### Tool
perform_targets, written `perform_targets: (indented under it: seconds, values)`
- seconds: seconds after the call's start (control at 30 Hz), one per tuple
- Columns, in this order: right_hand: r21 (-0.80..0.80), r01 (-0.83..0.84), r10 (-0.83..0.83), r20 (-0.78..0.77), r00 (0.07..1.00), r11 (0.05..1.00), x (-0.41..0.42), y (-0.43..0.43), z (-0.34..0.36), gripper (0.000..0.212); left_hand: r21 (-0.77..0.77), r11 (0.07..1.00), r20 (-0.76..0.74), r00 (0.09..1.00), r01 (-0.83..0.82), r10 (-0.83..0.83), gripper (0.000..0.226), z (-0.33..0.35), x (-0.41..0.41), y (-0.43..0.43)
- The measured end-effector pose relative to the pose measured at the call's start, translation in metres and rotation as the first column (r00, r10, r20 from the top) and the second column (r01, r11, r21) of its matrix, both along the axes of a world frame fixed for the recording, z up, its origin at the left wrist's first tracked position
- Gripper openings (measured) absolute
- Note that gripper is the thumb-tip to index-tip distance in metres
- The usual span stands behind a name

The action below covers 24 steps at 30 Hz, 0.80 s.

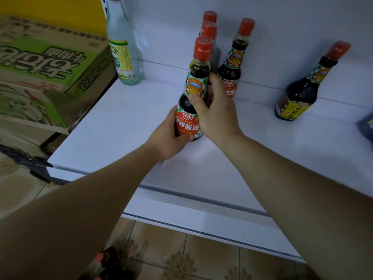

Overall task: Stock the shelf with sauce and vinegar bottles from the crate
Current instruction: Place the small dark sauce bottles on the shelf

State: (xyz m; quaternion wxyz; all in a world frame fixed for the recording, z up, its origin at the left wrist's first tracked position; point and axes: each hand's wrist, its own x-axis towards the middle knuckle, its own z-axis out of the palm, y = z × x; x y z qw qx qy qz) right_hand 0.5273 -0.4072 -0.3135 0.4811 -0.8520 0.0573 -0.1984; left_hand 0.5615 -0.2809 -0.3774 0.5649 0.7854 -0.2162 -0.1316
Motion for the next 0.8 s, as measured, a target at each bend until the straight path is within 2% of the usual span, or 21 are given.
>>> perform_targets:
  seconds: [0.07,0.17,0.23,0.4,0.5,0.63,0.73,0.8]
  values:
    - [0.012,0.009,-0.009,-0.001,1.0,1.0,0.0,0.001,0.0,0.05,0.012,1.0,-0.015,1.0,0.016,-0.016,0.087,0.003,0.0,0.0]
    - [0.022,0.022,-0.022,-0.018,1.0,1.0,0.001,0.006,0.002,0.046,0.067,0.997,-0.087,0.996,0.035,-0.029,0.111,0.008,-0.003,0.004]
    - [0.009,0.024,-0.024,-0.051,0.998,1.0,-0.001,0.008,0.006,0.048,0.15,0.988,-0.101,0.994,0.043,-0.027,0.115,0.012,-0.01,0.016]
    - [0.034,0.068,-0.063,-0.135,0.989,0.997,-0.025,0.009,0.022,0.059,0.414,0.906,-0.095,0.994,0.091,-0.057,0.1,0.021,-0.034,0.071]
    - [-0.01,0.064,-0.065,-0.159,0.985,0.998,-0.052,0.011,0.026,0.062,0.448,0.89,-0.078,0.995,0.087,-0.059,0.09,0.025,-0.057,0.103]
    - [-0.167,0.04,-0.074,-0.202,0.977,0.985,-0.087,0.023,0.025,0.06,0.479,0.874,-0.061,0.997,0.078,-0.056,0.086,0.025,-0.09,0.138]
    - [-0.217,-0.031,-0.016,-0.214,0.977,0.976,-0.104,0.04,0.017,0.054,0.464,0.882,-0.101,0.994,0.082,-0.039,0.088,0.019,-0.117,0.157]
    - [-0.245,-0.092,0.029,-0.248,0.968,0.965,-0.112,0.055,0.009,0.06,0.466,0.881,-0.127,0.992,0.078,-0.02,0.09,0.009,-0.138,0.168]
